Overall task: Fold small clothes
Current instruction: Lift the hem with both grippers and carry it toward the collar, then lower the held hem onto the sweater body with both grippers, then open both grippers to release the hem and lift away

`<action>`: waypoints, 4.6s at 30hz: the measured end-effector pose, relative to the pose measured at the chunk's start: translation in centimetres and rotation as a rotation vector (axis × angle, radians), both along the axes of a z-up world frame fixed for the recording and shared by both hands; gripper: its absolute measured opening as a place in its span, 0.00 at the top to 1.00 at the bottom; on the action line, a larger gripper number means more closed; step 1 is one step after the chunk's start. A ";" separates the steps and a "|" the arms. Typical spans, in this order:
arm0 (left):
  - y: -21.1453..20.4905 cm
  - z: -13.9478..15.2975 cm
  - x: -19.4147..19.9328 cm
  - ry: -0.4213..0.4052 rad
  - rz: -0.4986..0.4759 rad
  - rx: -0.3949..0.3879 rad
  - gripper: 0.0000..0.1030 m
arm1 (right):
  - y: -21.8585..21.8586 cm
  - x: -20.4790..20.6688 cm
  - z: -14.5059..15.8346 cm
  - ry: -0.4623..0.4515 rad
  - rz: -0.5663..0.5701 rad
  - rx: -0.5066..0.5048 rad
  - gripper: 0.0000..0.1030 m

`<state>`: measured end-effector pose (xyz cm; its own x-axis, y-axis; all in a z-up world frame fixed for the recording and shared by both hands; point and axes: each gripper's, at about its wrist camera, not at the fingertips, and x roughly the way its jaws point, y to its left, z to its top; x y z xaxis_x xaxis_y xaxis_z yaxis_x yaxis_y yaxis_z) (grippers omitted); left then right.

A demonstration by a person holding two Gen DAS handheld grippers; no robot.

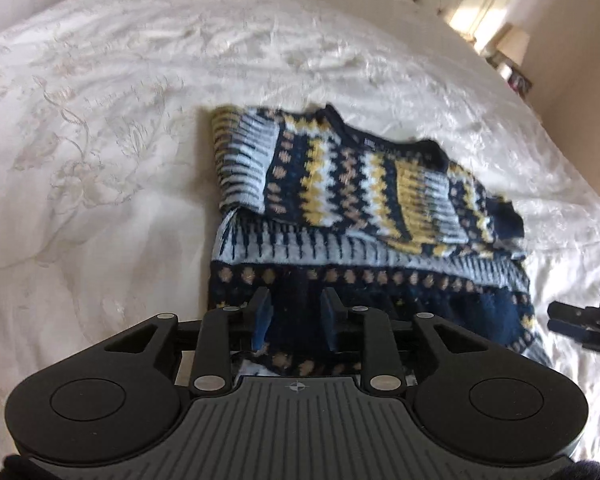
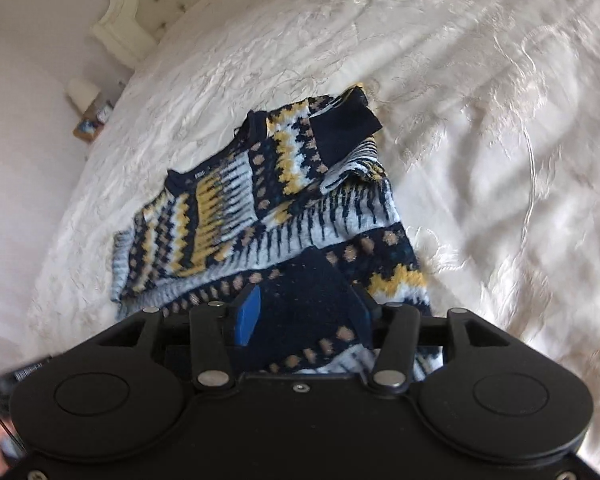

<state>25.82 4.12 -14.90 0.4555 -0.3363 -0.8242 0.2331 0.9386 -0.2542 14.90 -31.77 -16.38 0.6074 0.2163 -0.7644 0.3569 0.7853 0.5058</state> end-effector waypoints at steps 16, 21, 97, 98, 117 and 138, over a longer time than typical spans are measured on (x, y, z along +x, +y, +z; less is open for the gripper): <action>-2.2 -5.2 2.0 0.106 -0.269 0.096 0.69 | 2.7 4.2 -2.6 0.080 0.272 -0.251 0.36; -2.0 -5.9 3.2 0.145 -0.269 0.059 0.68 | 2.9 5.7 -3.6 0.096 0.356 -0.242 0.36; -8.4 1.9 13.2 -0.068 -0.133 0.169 0.89 | -0.6 16.1 0.7 -0.031 0.304 -0.215 0.75; -8.7 1.2 12.3 -0.043 -0.160 0.176 0.89 | -0.2 15.5 0.4 -0.013 0.320 -0.210 0.75; -6.2 -3.2 8.2 0.117 -0.093 0.258 0.89 | -2.0 11.7 -1.0 0.109 0.212 -0.139 0.80; -8.2 -0.3 3.0 0.136 -0.052 0.324 0.79 | -0.2 5.4 0.6 0.158 0.190 -0.224 0.56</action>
<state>28.82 -4.08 -15.17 0.3230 -0.0676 -0.9440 0.2669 0.9635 0.0224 20.35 -32.00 -15.79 0.4425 0.1297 -0.8873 0.2540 0.9309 0.2627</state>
